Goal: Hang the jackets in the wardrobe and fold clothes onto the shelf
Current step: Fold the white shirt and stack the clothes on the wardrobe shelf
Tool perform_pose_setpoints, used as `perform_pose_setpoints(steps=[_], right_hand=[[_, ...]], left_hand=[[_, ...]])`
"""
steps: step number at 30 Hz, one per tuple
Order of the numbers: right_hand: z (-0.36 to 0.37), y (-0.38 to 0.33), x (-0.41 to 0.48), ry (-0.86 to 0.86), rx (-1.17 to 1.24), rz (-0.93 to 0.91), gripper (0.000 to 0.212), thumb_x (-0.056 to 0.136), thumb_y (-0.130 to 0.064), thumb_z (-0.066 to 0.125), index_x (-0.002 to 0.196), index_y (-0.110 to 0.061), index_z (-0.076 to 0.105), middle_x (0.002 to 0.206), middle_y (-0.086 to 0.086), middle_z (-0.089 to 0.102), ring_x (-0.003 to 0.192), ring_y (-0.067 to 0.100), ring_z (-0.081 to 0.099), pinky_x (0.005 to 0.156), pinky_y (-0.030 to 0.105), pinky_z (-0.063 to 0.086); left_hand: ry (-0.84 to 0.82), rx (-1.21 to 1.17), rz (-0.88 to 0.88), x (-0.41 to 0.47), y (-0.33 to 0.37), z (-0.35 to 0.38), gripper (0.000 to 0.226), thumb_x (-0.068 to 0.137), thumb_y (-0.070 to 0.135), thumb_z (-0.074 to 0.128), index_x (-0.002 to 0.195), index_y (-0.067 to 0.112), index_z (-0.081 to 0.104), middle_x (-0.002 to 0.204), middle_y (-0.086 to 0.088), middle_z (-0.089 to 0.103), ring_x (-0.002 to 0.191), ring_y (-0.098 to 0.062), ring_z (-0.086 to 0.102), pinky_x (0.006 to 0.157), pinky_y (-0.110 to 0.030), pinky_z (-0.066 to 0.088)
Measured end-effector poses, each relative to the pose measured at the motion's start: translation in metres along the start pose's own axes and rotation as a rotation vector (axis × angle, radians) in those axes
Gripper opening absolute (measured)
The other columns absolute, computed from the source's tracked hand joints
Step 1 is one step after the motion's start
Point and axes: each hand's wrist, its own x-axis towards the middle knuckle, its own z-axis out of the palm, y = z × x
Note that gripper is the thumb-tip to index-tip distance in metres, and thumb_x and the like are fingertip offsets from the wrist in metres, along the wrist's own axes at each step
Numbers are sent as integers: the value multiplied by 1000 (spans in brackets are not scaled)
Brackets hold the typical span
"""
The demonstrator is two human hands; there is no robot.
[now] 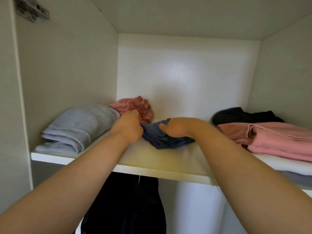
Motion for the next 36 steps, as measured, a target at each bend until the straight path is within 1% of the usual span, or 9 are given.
perform_pose_setpoints(steps=[2,5,8,14,18,22,28,31,36], right_hand=[[-4,-9,-24,-25,-37,-49,47,106,-47,39,118,-11,65,140,13,56,120,31,53,96,33,40],[-9,-21,-56,-45,-37,-123,41,100,-42,54,70,-16,55,79,2,57,82,23,52,64,27,39],[-15,-21,-73,-57,71,-185,37,98,-38,59,88,-4,71,81,5,63,76,19,52,64,26,38],[-18,-13,-60,71,10,-86,29,98,-27,57,103,-2,70,90,9,60,82,26,53,54,25,38],[-11,-15,-52,-44,-34,-34,43,103,-32,51,135,-4,59,138,17,56,118,32,58,76,30,45],[-11,-18,-50,-111,17,9,57,110,-40,30,153,-3,36,160,17,33,142,33,39,108,35,34],[-9,-22,-45,-223,171,5,58,108,-44,33,154,-9,32,135,8,44,127,22,44,93,32,33],[-10,-25,-41,-219,250,15,54,107,-40,42,148,-6,41,122,10,47,108,23,46,86,30,35],[-5,-21,-21,-248,634,171,49,95,-41,68,127,-5,55,127,18,63,111,32,62,103,47,49]], left_hand=[[-23,-45,62,-6,6,-3,31,82,3,50,110,8,62,113,-11,65,106,-30,61,85,-32,46],[-140,-138,210,-22,14,-10,34,90,10,49,116,17,70,119,-3,70,111,-20,62,99,-34,48],[-342,14,309,-45,15,-17,22,103,29,52,105,24,74,107,5,72,97,-14,63,93,-32,48],[-570,88,397,-86,8,-35,66,81,82,40,122,34,59,115,19,65,104,-1,59,95,-26,47],[-549,52,436,-99,-2,-42,67,77,67,72,134,39,50,128,25,59,116,2,57,100,-26,47],[-228,199,587,-109,-13,-30,43,80,60,68,113,37,54,108,20,62,99,-3,61,85,-34,52],[-247,19,623,-116,-16,-36,30,90,42,72,117,32,66,110,18,68,101,0,63,87,-24,51],[-314,-104,547,-115,-23,-41,24,95,36,66,114,21,72,104,6,73,98,-14,69,85,-39,55],[-240,-188,423,-110,-28,-59,29,92,12,57,112,24,74,98,3,75,95,-21,70,81,-43,54]])
